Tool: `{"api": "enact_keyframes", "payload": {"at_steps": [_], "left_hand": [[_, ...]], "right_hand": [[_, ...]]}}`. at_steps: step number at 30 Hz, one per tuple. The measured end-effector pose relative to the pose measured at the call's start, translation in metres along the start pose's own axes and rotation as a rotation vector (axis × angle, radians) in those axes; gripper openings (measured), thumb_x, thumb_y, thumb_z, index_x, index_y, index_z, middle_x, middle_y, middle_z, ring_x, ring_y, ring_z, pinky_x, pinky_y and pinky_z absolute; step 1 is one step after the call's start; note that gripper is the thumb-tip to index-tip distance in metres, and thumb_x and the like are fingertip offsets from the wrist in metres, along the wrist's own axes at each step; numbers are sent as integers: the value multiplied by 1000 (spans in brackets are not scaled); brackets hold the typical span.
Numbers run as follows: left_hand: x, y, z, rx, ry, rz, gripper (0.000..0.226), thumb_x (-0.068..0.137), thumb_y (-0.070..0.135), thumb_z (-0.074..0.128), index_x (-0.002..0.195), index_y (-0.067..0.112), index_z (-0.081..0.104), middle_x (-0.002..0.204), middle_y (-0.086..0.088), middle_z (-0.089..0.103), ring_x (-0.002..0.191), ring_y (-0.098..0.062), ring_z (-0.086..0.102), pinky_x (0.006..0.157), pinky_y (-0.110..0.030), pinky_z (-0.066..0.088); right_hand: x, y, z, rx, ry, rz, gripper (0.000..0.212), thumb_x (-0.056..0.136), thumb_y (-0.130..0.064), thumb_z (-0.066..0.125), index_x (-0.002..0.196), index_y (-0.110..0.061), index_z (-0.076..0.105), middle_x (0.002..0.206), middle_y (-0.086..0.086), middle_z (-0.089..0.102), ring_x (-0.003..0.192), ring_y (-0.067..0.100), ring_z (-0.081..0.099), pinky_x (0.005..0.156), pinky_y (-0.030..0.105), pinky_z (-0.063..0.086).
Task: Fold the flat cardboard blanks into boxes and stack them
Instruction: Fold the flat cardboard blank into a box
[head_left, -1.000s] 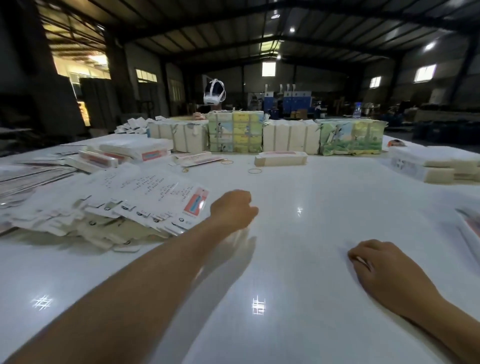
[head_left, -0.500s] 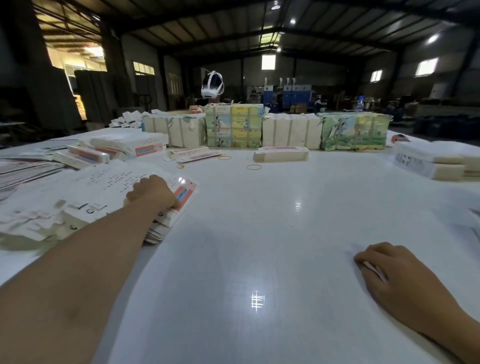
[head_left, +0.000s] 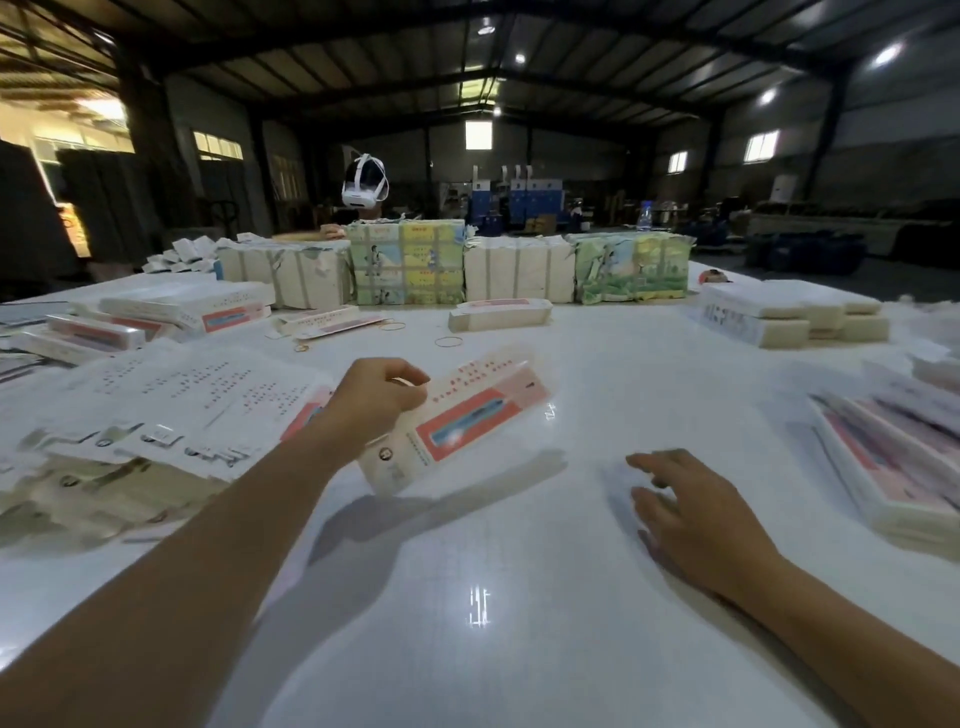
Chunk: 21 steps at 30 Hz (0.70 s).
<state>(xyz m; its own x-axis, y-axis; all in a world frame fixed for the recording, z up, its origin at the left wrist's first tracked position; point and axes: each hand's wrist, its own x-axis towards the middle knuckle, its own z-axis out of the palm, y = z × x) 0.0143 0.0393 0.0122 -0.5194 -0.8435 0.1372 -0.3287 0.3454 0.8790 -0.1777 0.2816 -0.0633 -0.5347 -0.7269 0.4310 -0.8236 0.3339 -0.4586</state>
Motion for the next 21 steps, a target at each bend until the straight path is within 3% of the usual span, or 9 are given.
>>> {"api": "enact_keyframes", "payload": {"at_steps": [2, 6, 9, 11, 13, 16, 18, 21], "left_hand": [[-24, 10, 27, -26, -201, 43, 13, 89, 12, 61, 85, 22, 67, 83, 1, 72, 69, -15, 70, 52, -23, 52], [-56, 18, 62, 3, -401, 85, 11, 90, 13, 60, 89, 19, 69, 78, 6, 73, 71, -13, 71, 52, -19, 52], [-69, 9, 75, 33, -379, 41, 11, 90, 16, 60, 94, 21, 69, 82, 7, 72, 70, -11, 71, 52, -19, 53], [-73, 1, 81, 269, -285, 127, 15, 90, 28, 58, 103, 26, 67, 97, 9, 70, 76, -9, 68, 66, -25, 56], [-80, 2, 89, 559, -233, 287, 47, 83, 58, 53, 121, 31, 58, 115, 9, 61, 88, -9, 59, 82, -32, 52], [-94, 10, 106, 766, -223, 462, 97, 60, 88, 34, 138, 30, 38, 126, 9, 48, 100, -10, 48, 87, -32, 46], [-98, 11, 113, 835, -185, 498, 102, 60, 90, 36, 140, 28, 30, 131, 7, 43, 104, -10, 45, 89, -30, 45], [-101, 11, 117, 828, -89, 482, 90, 69, 81, 46, 139, 27, 29, 130, 6, 42, 104, -11, 45, 89, -26, 46]], "right_hand": [[2, -1, -7, 340, 149, 137, 38, 96, -26, 53, 133, -25, 50, 115, -2, 60, 88, 7, 59, 72, 21, 46], [5, 0, -21, 956, 48, 525, 39, 93, -23, 58, 130, -31, 47, 83, 2, 73, 55, 13, 65, 41, 23, 45], [2, 2, -23, 994, 50, 546, 53, 88, -5, 62, 134, -25, 45, 65, 4, 70, 49, 15, 63, 42, 26, 48], [-1, 0, -22, 964, 56, 505, 61, 87, -3, 63, 139, -25, 40, 76, 9, 68, 54, 18, 67, 44, 29, 52], [-4, -5, -21, 926, 39, 457, 62, 88, -6, 64, 140, -28, 38, 91, 13, 66, 57, 16, 69, 46, 29, 53], [-6, -10, -18, 899, 20, 387, 51, 90, -10, 63, 133, -30, 46, 109, 12, 62, 64, 11, 70, 50, 26, 54], [-9, -13, -19, 867, 18, 347, 40, 90, -12, 62, 126, -28, 52, 111, 6, 63, 73, 12, 71, 57, 24, 56], [-13, -15, -18, 772, 27, 260, 33, 93, -17, 59, 126, -19, 55, 99, 2, 66, 63, 10, 67, 56, 18, 52]]}}
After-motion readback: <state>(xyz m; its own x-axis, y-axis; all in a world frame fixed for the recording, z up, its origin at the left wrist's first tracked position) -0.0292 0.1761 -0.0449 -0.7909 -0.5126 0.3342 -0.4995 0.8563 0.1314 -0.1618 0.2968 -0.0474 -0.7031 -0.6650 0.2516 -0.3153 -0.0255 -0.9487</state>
